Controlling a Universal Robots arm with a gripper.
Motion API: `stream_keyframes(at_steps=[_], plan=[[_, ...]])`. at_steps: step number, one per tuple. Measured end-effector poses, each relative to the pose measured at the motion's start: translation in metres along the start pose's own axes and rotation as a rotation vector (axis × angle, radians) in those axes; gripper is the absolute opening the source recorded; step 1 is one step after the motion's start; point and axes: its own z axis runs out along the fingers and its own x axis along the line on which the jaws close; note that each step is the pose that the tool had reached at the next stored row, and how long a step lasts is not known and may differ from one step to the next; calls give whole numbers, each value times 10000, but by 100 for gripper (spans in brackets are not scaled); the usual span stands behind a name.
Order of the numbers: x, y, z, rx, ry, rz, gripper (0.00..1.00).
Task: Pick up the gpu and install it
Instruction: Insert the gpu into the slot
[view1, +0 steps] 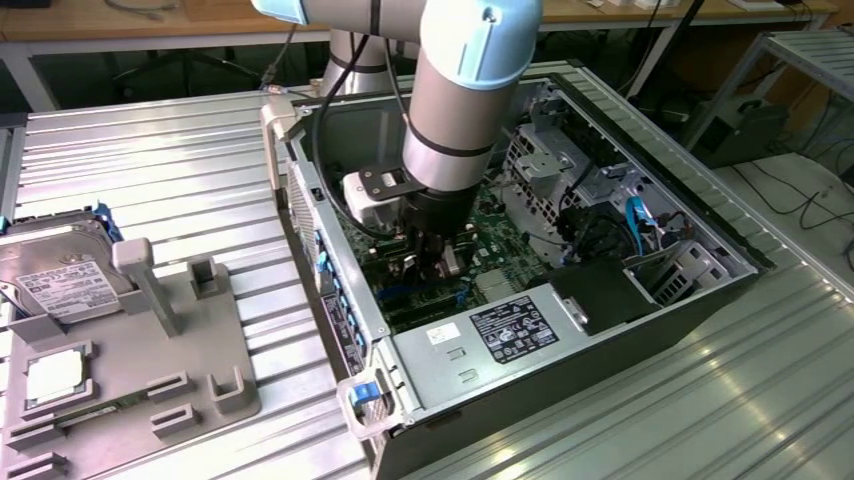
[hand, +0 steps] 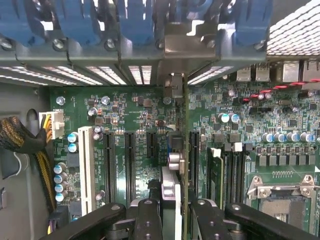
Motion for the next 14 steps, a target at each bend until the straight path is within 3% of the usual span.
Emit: stream_keyframes(at_steps=[14], plan=[[-7, 1, 54, -1, 8, 0, 28]])
